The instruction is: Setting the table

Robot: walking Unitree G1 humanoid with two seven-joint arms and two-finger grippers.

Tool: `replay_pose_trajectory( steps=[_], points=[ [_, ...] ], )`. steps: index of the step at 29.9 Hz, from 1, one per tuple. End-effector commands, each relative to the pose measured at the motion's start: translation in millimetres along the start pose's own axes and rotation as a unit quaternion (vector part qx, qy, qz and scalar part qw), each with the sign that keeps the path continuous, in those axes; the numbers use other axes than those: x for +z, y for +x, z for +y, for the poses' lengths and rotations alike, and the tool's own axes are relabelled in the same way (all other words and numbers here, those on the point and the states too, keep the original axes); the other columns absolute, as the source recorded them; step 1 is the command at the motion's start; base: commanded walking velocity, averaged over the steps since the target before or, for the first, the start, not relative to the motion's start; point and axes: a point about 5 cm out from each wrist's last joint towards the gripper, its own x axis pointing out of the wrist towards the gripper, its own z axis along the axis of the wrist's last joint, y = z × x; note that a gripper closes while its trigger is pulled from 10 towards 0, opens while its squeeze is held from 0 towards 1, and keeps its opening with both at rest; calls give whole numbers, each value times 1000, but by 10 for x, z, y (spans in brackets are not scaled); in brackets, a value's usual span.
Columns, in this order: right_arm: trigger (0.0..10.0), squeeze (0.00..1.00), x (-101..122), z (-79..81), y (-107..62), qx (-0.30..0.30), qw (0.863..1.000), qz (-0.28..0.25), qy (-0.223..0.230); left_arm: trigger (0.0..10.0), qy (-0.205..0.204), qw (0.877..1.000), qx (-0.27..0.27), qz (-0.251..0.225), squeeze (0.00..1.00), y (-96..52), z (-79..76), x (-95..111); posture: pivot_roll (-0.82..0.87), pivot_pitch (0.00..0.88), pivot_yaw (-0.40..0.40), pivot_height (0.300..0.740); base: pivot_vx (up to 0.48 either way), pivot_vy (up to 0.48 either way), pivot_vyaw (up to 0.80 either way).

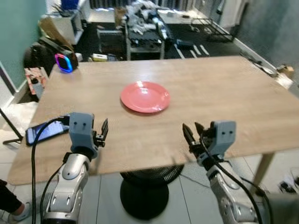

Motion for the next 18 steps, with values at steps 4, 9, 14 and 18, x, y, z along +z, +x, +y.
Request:
replay_pose_trajectory(
  steps=[4, 9, 14, 18],
  points=[
    [10000, 0, -25, 9, -10, 0, 1000, 8, -1, 10000, -10, 1000, -5, 15, 0, -14, -16, -40, -49, 15, 39, 740, 0, 0, 0],
    [10000, 0, -24, 10, -10, 0, 1000, 7, -1, 10000, -8, 1000, -8, 19, 0, -16, -29, -47, -48, 15, 40, 740, 0, 0, 0],
    [10000, 0, -18, 8, -9, 0, 1000, 6, -1, 10000, -10, 1000, -9, 22, 0, -16, -36, -50, -49, 14, 40, 740, 0, 0, 0],
    [10000, 0, -17, 4, -7, 0, 1000, 7, -2, 10000, -11, 1000, -10, 25, 0, -15, -40, -55, -49, 13, 39, 740, 0, 0, 0]
  ],
)
